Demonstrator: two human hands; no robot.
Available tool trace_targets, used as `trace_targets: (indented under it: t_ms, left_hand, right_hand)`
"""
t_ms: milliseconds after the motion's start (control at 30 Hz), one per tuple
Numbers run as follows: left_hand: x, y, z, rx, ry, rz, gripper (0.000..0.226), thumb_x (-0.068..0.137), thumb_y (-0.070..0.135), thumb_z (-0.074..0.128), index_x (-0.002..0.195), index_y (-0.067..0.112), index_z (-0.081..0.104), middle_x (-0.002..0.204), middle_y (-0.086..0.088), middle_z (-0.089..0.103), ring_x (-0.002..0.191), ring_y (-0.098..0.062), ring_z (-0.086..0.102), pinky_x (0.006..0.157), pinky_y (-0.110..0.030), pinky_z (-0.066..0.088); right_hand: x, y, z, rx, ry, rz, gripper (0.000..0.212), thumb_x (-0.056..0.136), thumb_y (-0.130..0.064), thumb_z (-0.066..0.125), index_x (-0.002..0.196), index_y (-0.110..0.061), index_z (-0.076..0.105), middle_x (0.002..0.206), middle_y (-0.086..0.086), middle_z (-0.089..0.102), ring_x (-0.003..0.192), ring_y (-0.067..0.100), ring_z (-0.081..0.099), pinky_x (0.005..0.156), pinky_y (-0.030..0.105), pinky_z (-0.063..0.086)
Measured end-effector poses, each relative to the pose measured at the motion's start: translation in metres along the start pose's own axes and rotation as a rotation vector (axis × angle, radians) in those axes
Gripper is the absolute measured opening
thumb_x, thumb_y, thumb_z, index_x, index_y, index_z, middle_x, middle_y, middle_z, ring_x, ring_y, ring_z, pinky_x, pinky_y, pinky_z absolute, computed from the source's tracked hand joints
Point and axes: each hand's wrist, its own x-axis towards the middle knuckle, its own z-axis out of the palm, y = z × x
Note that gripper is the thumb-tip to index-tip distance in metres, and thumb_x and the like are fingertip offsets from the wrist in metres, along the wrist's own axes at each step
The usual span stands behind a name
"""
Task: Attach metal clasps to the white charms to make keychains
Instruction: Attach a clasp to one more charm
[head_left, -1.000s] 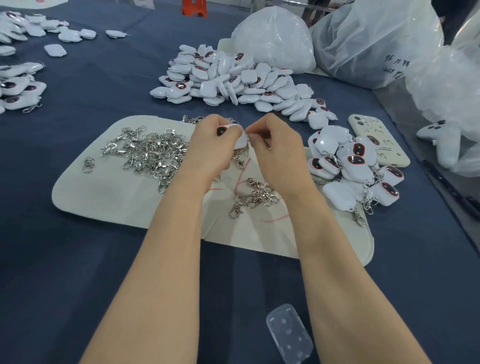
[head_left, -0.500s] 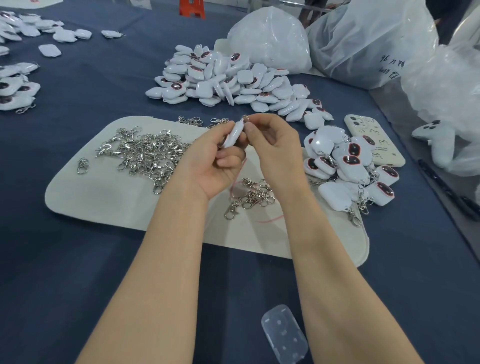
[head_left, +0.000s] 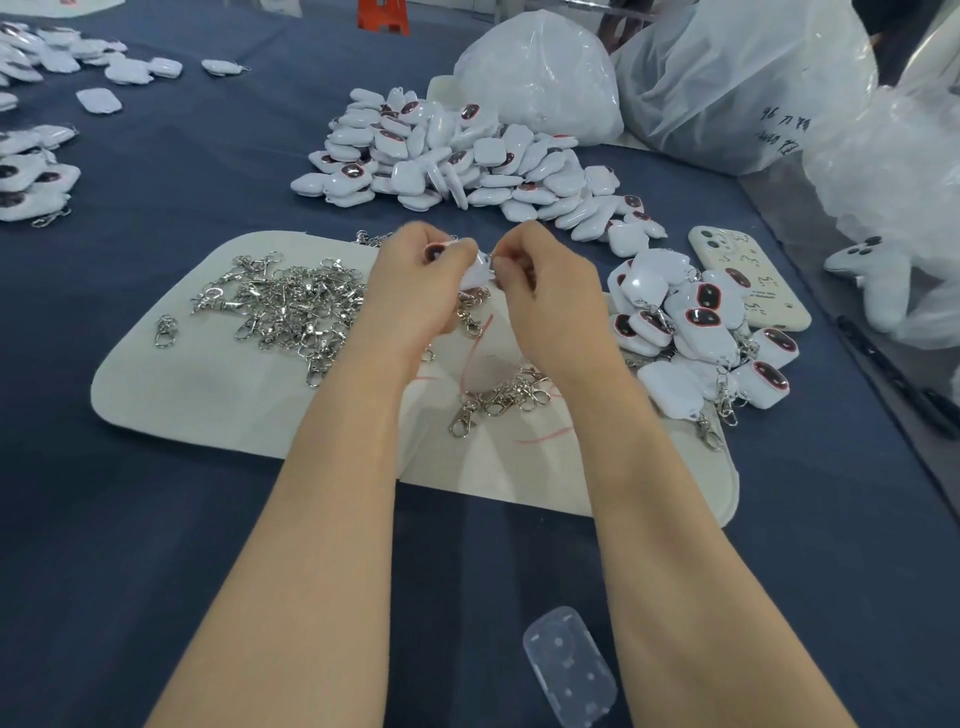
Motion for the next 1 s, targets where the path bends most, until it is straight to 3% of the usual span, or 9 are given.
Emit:
trace_targets:
  t_ms: [100, 233, 333, 400, 467, 633, 733, 867, 1000]
  left_hand:
    - [0.0, 0.006, -0.008, 0.616, 0.017, 0.323, 0.011, 0.091, 0.028, 0.055, 0.095, 0.017, 0.055, 0.08, 0.006, 0.053, 0.078, -0.017, 0.048, 0.063, -0.026, 0.03]
    - [0.001, 0.003, -0.006, 0.695, -0.035, 0.384, 0.013, 0.091, 0.027, 0.055, 0.099, 0.016, 0.056, 0.079, 0.007, 0.05, 0.081, -0.016, 0.045, 0.059, -0.024, 0.024]
    - [0.005, -0.003, 0.0, 0.26, -0.043, 0.127, 0.015, 0.093, 0.027, 0.055, 0.1, 0.014, 0.056, 0.079, 0.004, 0.05, 0.066, -0.014, 0.049, 0.057, -0.022, 0.038]
    - [0.005, -0.008, 0.003, -0.164, -0.071, -0.104, 0.01, 0.094, 0.023, 0.056, 0.09, 0.014, 0.056, 0.067, 0.004, 0.046, 0.043, -0.006, 0.04, 0.04, -0.016, 0.032]
    - [0.005, -0.012, 0.004, -0.46, -0.096, -0.265, 0.017, 0.095, 0.017, 0.056, 0.079, 0.014, 0.051, 0.062, 0.005, 0.042, 0.034, -0.002, 0.03, 0.034, -0.014, 0.025]
    - [0.006, -0.012, 0.005, -0.922, -0.265, -0.494, 0.017, 0.098, 0.018, 0.047, 0.085, 0.008, 0.053, 0.067, -0.001, 0.05, 0.031, -0.001, 0.029, 0.029, -0.009, 0.026]
    - [0.005, -0.013, 0.005, -1.04, -0.355, -0.556, 0.025, 0.099, 0.021, 0.044, 0.085, 0.004, 0.056, 0.064, -0.003, 0.054, 0.031, -0.002, 0.03, 0.029, -0.009, 0.028]
    - [0.002, -0.011, 0.007, -0.756, -0.227, -0.442, 0.021, 0.098, 0.017, 0.047, 0.08, 0.007, 0.052, 0.056, -0.003, 0.054, 0.031, 0.0, 0.03, 0.03, -0.01, 0.026]
    - [0.002, -0.006, 0.0, 0.018, -0.063, 0.021, 0.011, 0.093, 0.02, 0.056, 0.084, 0.017, 0.052, 0.075, 0.002, 0.051, 0.051, -0.008, 0.044, 0.047, -0.02, 0.038]
  right_hand:
    - [0.006, 0.0, -0.01, -0.131, -0.153, -0.012, 0.013, 0.091, -0.006, 0.047, 0.091, -0.01, 0.059, 0.078, -0.002, 0.058, 0.076, 0.017, 0.051, 0.063, 0.019, 0.034]
    - [0.006, 0.003, -0.013, -0.169, -0.224, 0.031, 0.015, 0.091, -0.009, 0.049, 0.092, -0.016, 0.062, 0.082, -0.002, 0.06, 0.078, 0.014, 0.05, 0.065, 0.023, 0.034]
    - [0.003, 0.004, -0.008, 0.018, -0.091, 0.116, 0.018, 0.092, -0.009, 0.051, 0.101, -0.013, 0.066, 0.085, -0.004, 0.062, 0.079, 0.01, 0.054, 0.076, 0.021, 0.043]
    - [0.002, 0.005, -0.004, 0.231, -0.04, 0.214, 0.015, 0.09, -0.008, 0.055, 0.101, -0.011, 0.066, 0.09, 0.0, 0.066, 0.081, 0.009, 0.058, 0.083, 0.03, 0.05]
    - [0.001, 0.006, 0.0, 0.348, -0.022, 0.267, 0.012, 0.089, -0.007, 0.058, 0.098, -0.011, 0.065, 0.092, 0.004, 0.067, 0.082, 0.01, 0.058, 0.086, 0.036, 0.052]
    - [0.0, 0.006, 0.012, 0.487, 0.117, 0.256, 0.012, 0.091, -0.005, 0.057, 0.085, -0.015, 0.062, 0.083, 0.004, 0.066, 0.078, 0.013, 0.061, 0.084, 0.036, 0.053]
    - [0.0, 0.004, 0.014, 0.517, 0.189, 0.231, 0.014, 0.092, -0.004, 0.056, 0.085, -0.015, 0.061, 0.084, 0.003, 0.066, 0.079, 0.014, 0.062, 0.084, 0.038, 0.054]
    - [0.0, 0.006, 0.005, 0.244, 0.102, 0.128, 0.01, 0.092, -0.008, 0.056, 0.087, -0.015, 0.061, 0.08, -0.006, 0.062, 0.08, 0.013, 0.059, 0.081, 0.029, 0.049]
    - [0.004, 0.007, -0.009, -0.018, -0.035, 0.045, 0.008, 0.091, -0.013, 0.056, 0.09, -0.014, 0.064, 0.073, -0.014, 0.058, 0.071, 0.003, 0.052, 0.067, 0.008, 0.037]
